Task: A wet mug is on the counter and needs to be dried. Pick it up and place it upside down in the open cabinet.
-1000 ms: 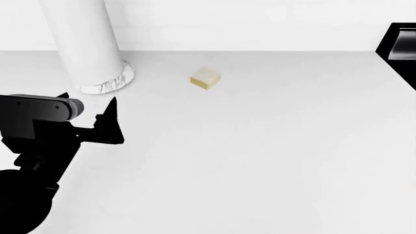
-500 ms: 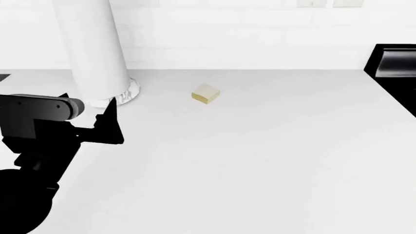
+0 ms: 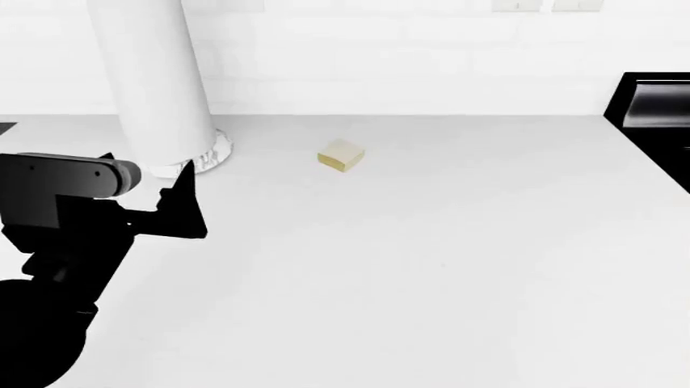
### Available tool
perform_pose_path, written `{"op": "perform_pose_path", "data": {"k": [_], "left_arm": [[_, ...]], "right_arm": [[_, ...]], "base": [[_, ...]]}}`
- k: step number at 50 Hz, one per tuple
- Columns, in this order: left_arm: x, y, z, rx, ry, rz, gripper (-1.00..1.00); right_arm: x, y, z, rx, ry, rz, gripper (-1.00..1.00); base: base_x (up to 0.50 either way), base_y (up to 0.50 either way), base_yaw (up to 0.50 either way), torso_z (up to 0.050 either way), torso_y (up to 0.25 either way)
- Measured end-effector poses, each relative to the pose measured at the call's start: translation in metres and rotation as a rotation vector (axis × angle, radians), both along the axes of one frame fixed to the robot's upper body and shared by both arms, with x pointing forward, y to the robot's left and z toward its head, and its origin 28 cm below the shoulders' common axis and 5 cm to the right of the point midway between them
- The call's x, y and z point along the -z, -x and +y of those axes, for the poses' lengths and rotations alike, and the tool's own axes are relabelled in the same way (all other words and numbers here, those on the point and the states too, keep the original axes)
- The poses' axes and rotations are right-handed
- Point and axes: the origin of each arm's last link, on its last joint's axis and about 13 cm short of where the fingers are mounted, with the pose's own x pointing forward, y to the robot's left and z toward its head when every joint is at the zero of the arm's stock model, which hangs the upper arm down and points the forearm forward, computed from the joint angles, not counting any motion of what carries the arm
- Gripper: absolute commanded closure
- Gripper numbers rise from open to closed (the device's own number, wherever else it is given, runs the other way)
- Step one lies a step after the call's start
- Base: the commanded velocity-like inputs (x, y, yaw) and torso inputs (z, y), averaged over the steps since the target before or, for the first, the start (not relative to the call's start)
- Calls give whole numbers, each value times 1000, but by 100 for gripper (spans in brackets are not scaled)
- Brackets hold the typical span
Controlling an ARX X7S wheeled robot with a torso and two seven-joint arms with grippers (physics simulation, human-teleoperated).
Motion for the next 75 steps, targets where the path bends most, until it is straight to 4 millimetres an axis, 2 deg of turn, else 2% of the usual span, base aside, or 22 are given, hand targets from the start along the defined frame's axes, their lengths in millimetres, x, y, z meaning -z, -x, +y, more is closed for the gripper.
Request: {"op": "perform_pose_path", "data": {"k": [15, 26, 35, 47, 65, 75], "left_arm": [[-3, 3, -1, -2, -1, -5, -100], [-6, 5, -3, -3, 1, -14, -100], [-8, 7, -4, -2, 2, -22, -100], [-9, 9, -3, -1, 0, -23, -100], [-12, 12, -4, 8, -5, -22, -100], [-14, 13, -6, 14, -14, -24, -100]], "right_arm": [[3, 25, -10, -27, -12, 12, -100], [10, 42, -24, -84, 1, 24, -100], [24, 52, -32, -120, 13, 24, -100], [57, 61, -40, -167, 33, 5, -100], [130, 70, -51, -286, 67, 28, -100], [161, 61, -57, -386, 72, 37, -100]], "base": [[0, 0, 0, -1, 235], [0, 0, 0, 0, 0], [0, 0, 0, 0, 0], [0, 0, 0, 0, 0], [0, 0, 0, 0, 0], [0, 0, 0, 0, 0]]}}
